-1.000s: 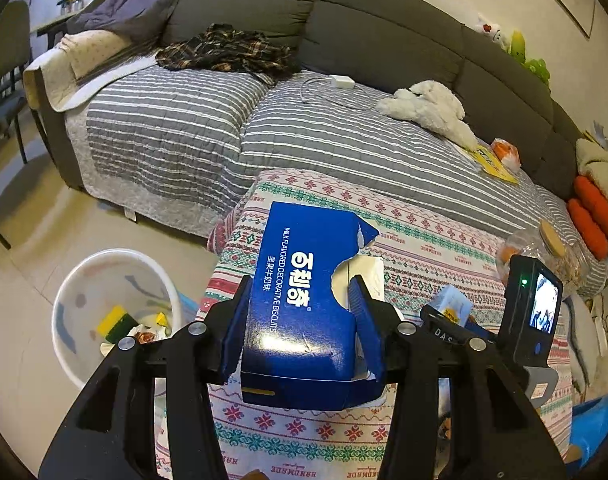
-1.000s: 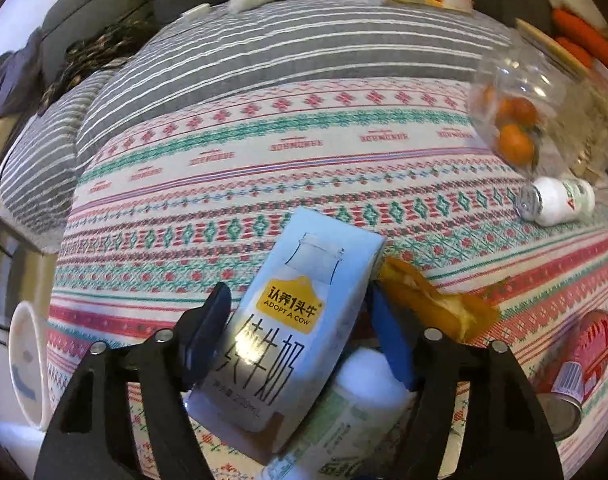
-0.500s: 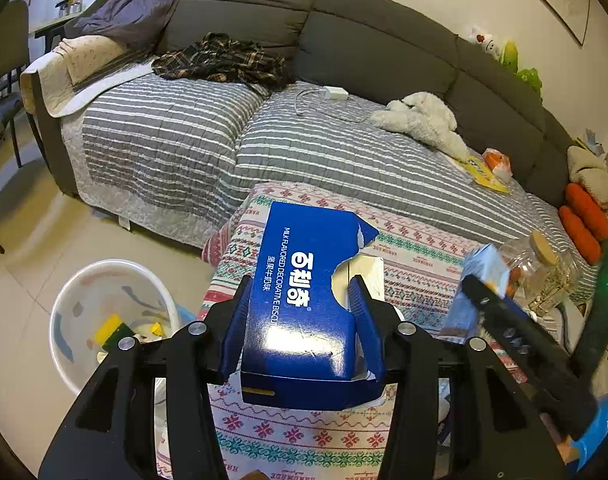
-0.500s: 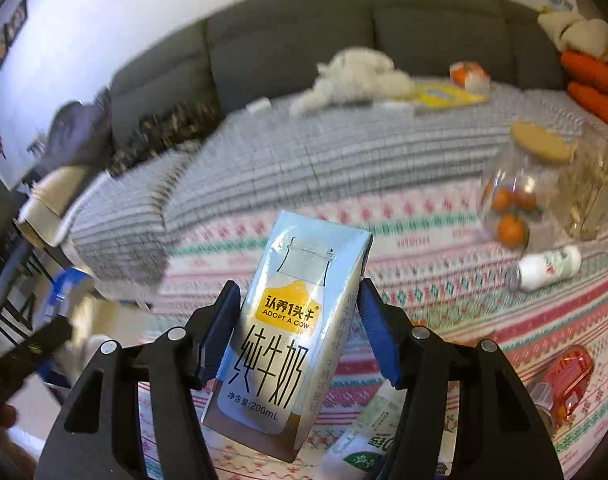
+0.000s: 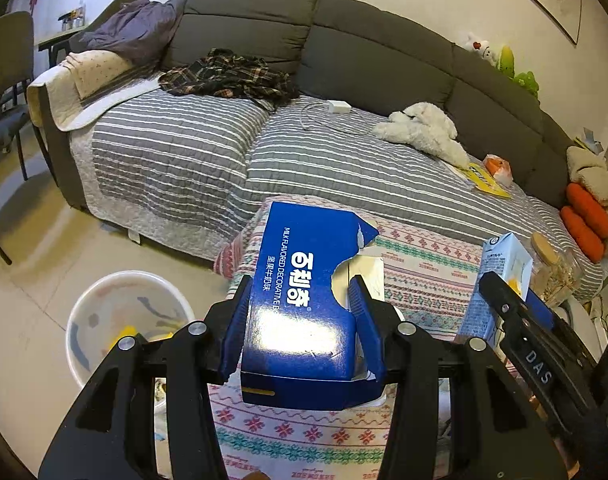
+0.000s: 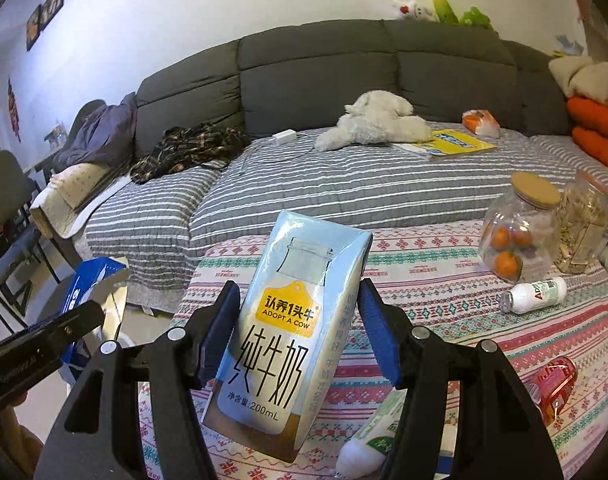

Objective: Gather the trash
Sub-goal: 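Carry the biscuit box and milk carton in both tools to the white bin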

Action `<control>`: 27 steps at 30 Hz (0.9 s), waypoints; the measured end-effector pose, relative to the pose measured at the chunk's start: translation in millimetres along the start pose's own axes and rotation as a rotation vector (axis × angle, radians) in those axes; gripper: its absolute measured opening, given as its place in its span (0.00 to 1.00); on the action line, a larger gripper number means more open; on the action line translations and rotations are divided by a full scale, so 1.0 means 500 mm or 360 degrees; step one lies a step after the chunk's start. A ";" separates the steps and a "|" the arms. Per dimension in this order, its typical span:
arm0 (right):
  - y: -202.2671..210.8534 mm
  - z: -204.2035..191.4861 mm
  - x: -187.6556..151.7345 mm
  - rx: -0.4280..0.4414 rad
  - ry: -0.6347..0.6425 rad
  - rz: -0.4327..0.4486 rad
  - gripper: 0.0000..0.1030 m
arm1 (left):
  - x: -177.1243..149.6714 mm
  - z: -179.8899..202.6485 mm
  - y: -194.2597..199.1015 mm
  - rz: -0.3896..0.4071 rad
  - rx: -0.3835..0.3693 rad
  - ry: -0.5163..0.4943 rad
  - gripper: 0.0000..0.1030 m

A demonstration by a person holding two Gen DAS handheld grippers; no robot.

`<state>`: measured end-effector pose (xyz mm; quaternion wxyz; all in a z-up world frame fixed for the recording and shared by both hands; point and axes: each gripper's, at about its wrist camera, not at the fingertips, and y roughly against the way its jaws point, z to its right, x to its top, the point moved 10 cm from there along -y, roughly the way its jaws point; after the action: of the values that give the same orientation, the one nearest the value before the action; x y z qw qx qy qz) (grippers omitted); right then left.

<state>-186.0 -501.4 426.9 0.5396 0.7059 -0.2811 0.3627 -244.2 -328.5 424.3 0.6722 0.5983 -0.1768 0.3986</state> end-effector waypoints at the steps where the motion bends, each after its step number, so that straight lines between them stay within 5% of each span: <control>1: 0.001 -0.006 -0.002 0.0007 0.0005 -0.0002 0.58 | 0.000 -0.008 0.002 -0.0003 0.0007 0.0003 0.45; 27: 0.010 -0.238 -0.054 0.0217 0.0134 -0.0057 0.58 | 0.008 -0.244 0.050 -0.0031 0.0174 0.0179 0.45</control>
<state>-230.4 -387.5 425.8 0.5079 0.7301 -0.2200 0.4007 -289.2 -212.9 416.8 0.6513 0.6124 -0.1110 0.4341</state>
